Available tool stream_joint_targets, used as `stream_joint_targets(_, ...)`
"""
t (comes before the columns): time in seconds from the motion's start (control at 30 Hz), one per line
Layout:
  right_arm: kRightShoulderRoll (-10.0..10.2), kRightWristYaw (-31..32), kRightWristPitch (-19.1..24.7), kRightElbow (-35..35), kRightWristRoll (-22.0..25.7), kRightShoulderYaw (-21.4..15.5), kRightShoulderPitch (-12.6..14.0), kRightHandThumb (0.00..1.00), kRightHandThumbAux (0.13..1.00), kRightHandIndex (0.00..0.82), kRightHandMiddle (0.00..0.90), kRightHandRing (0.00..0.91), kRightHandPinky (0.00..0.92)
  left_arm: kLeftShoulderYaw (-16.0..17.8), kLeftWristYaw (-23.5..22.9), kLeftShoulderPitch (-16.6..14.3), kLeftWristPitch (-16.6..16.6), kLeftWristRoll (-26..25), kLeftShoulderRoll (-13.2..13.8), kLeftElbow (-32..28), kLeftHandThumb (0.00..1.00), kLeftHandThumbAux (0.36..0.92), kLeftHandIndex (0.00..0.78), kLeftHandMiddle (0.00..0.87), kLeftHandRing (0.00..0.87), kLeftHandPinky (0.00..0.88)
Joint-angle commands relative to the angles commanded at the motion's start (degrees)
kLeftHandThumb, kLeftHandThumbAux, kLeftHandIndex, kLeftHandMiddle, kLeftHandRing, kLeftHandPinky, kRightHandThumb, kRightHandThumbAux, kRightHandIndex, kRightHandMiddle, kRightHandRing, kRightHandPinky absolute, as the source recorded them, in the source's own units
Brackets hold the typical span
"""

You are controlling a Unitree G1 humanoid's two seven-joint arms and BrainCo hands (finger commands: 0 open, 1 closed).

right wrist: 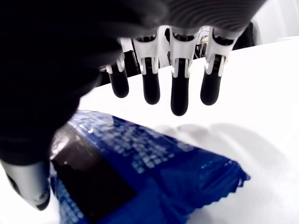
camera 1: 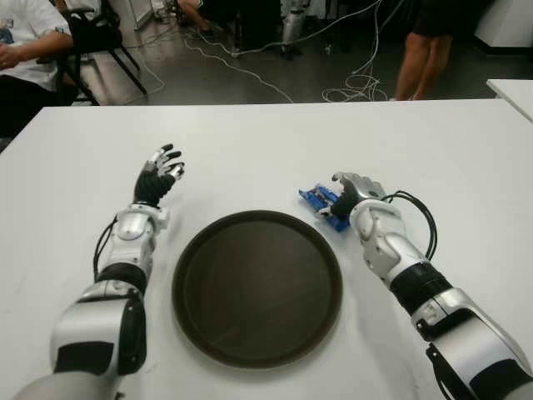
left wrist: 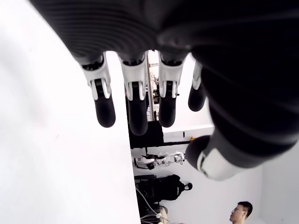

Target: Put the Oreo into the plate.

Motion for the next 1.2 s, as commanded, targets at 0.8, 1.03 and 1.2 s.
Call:
stream_joint_targets(0.8,-0.2,0.8,-0.1,-1.7,-0.1,0.8,1.2,0.000,0.659,0.215,0.230,0.247,0.262,0.2,-0.8,0.0,-0.2,-0.4,-0.2,0.0,0.145,0.693,0.108,0.176,0.178,0.191)
stream_joint_targets(1.03,0.0,0.6,-0.9,-1.2,0.0,0.9,1.4,0.000,0.670,0.236,0.246,0.264,0.267,0.3,-1.0,0.0,-0.4,-0.5,-0.2,0.0,0.155,0.690,0.105,0.175,0.179,0.188)
stream_joint_targets(1.2,0.5,0.7,-0.9,-0.7,0.0,1.2,1.4,0.000,0.661,0.227,0.230,0.244,0.250,0.1,-0.8,0.1,-0.4,-0.3,0.0,0.0,0.160,0.699,0.107,0.179,0.180,0.191)
